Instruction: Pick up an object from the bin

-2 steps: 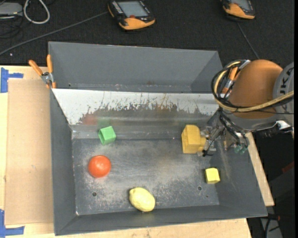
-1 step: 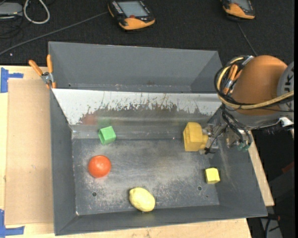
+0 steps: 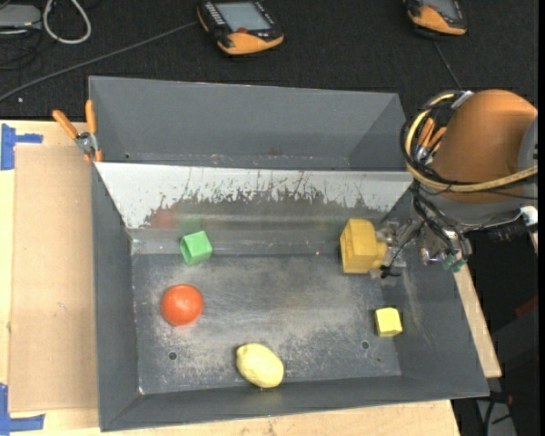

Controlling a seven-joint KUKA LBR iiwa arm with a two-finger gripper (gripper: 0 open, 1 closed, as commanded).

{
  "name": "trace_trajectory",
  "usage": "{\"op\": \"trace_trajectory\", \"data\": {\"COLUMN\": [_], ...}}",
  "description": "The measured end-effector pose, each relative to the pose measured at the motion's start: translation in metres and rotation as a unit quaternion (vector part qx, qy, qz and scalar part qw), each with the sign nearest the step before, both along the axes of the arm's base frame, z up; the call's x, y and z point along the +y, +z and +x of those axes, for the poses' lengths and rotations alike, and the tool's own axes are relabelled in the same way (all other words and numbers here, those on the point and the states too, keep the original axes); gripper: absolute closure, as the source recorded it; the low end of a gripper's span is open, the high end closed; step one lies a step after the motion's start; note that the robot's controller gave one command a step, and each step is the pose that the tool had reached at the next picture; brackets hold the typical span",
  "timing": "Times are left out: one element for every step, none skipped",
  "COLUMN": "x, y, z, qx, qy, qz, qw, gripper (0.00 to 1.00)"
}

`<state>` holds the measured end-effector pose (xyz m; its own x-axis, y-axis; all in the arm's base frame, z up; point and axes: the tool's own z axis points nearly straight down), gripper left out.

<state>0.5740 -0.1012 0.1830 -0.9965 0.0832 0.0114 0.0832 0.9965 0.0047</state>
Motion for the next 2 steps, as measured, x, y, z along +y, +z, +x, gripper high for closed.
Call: {"op": "trace_trajectory", "data": {"x": [0.0, -0.001], "y": [0.035, 0.066], "z": [0.001, 0.002], "qx": [-0.003, -0.0039], "qy": [0.0, 0.001], "qz": [0.0, 0.0], "qw": [1.0, 1.0], "gripper": [1.0, 1.0]}}
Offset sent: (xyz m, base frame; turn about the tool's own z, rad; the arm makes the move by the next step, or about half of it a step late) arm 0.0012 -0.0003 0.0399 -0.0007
